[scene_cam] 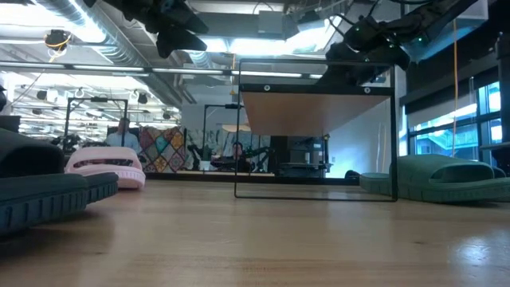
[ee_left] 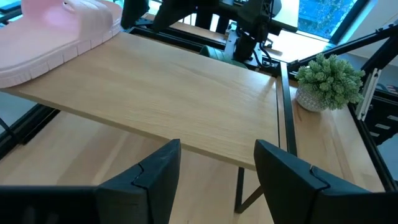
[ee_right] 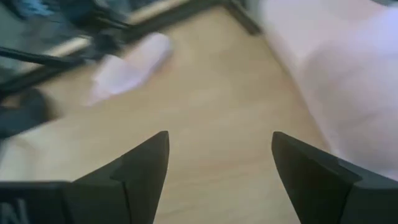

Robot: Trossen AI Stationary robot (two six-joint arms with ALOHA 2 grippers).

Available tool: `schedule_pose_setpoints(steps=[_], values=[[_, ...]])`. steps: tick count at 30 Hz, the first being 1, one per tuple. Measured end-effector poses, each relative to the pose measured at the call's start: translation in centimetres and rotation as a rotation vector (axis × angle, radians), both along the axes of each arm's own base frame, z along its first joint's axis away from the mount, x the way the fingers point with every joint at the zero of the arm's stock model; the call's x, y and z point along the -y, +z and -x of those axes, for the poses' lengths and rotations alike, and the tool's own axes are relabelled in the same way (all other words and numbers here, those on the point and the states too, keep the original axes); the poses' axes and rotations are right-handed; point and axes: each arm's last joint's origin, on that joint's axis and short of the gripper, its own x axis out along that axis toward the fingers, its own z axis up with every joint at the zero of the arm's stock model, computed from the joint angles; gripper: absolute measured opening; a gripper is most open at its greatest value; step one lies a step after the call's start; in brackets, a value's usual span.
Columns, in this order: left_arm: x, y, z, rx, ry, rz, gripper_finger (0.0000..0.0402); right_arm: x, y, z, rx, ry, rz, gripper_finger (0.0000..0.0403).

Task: Pick and place slides into the shelf
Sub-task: Put the right pink slide on the shelf

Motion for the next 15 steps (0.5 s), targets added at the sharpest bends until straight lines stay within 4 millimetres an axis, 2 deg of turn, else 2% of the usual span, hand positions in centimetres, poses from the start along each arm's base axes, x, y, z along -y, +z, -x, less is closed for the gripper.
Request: schedule_pose_setpoints(steps=[5,15], values=[[0.0,0.0,0.0,0.0,0.0,0.0,0.0197,-0.25,-0.13,-0.38,-0.068,-0.152,0.069,0.0283],[0.0,0.0,0.0,0.0,0.0,0.0,0.0197,-0.33,-0.24,-0.38,-0.089,-0.18,0.072,0.0283]])
